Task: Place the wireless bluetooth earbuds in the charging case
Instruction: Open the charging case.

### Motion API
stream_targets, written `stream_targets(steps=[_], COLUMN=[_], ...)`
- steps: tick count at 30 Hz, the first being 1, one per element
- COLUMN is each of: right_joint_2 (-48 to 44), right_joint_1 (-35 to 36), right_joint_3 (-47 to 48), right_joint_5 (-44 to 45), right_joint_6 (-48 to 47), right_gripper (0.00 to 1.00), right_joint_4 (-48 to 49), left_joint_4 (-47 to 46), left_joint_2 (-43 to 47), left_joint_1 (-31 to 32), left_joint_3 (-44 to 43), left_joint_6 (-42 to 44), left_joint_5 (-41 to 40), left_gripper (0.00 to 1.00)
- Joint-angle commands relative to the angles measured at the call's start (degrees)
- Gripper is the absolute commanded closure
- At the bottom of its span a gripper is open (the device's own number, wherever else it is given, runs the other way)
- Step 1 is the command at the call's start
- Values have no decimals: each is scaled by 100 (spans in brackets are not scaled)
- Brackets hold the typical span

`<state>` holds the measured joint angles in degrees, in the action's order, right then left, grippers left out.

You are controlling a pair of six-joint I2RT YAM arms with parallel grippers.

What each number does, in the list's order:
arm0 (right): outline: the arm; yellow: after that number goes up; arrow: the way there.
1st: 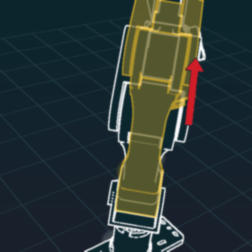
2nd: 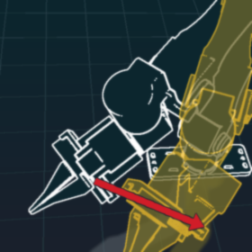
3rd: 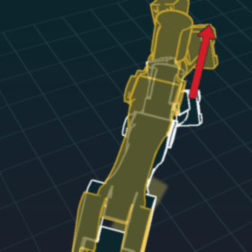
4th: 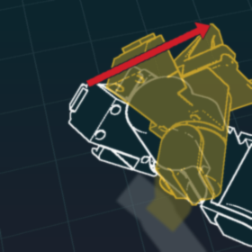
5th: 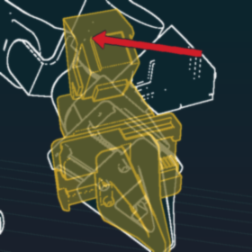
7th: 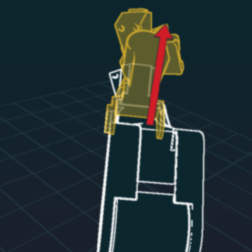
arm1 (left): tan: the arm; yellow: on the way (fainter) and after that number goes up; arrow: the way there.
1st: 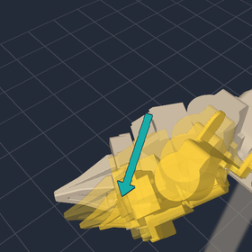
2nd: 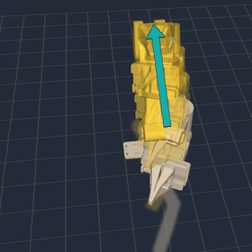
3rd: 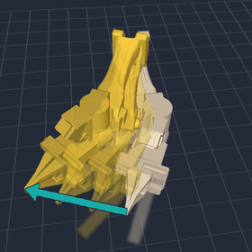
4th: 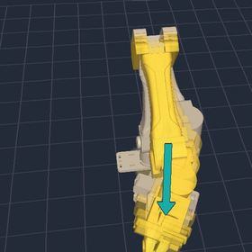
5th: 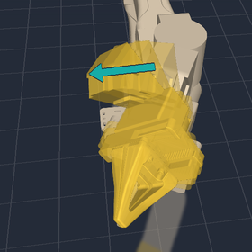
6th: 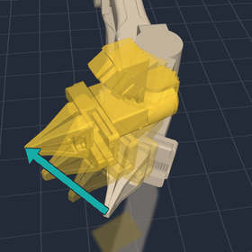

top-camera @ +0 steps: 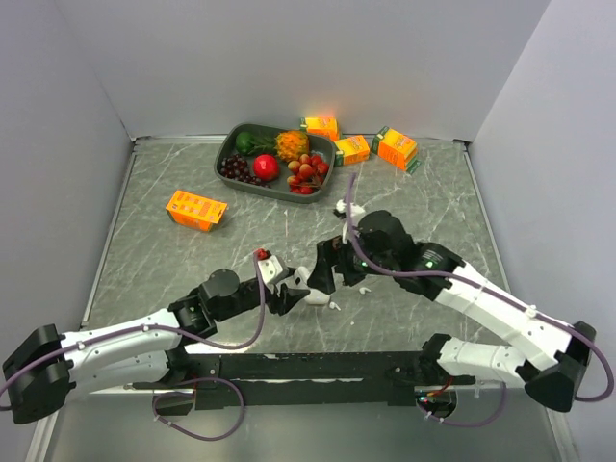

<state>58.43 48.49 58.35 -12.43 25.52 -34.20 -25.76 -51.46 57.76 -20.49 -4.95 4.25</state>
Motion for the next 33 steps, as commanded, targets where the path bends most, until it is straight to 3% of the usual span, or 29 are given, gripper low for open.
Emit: stream_targets(steps=[1, 13, 33], right_joint_2=[326, 871, 538], right_joint_1=[213, 266, 152], right_joint_3=[309, 283, 19], right_joint_5=[214, 3, 170], right_joint_6=[67, 349, 524], right_gripper=[0, 1, 0], right_joint_4=[36, 510, 449], left_joint_4=[62, 115, 97], left_joint_2=[145, 426, 743], left_joint_1=[209, 535, 781], left_joint_3=[-184, -78, 98], left_joint_6=[284, 416, 434], left_joint_5=[-232, -416, -908], left_gripper=[99, 99, 99])
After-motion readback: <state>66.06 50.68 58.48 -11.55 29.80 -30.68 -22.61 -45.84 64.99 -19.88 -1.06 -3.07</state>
